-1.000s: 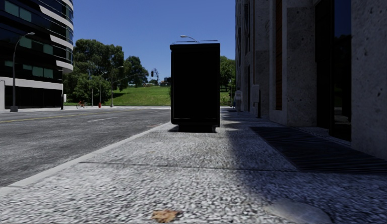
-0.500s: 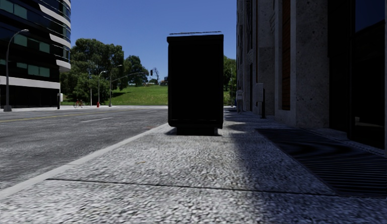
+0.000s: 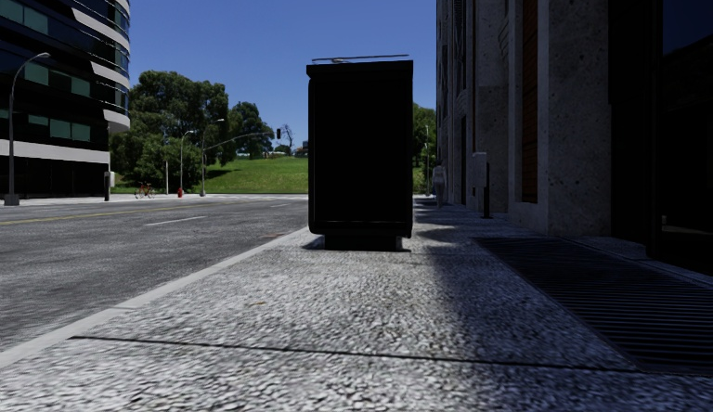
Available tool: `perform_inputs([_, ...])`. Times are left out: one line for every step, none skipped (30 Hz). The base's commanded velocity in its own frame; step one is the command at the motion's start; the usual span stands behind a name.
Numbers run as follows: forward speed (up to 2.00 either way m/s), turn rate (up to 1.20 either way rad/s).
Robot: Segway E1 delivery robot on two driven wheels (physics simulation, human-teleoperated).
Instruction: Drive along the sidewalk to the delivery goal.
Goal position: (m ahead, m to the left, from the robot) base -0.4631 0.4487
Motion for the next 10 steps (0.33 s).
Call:
perform_inputs([0.0, 0.0])
perform_inputs([0.0, 0.0])
perform_inputs([0.0, 0.0])
perform_inputs([0.0, 0.0])
perform_inputs([0.0, 0.0])
perform_inputs([0.0, 0.0])
perform_inputs([0.0, 0.0])
perform_inputs([0.0, 0.0])
perform_inputs([0.0, 0.0])
perform_inputs([0.0, 0.0])
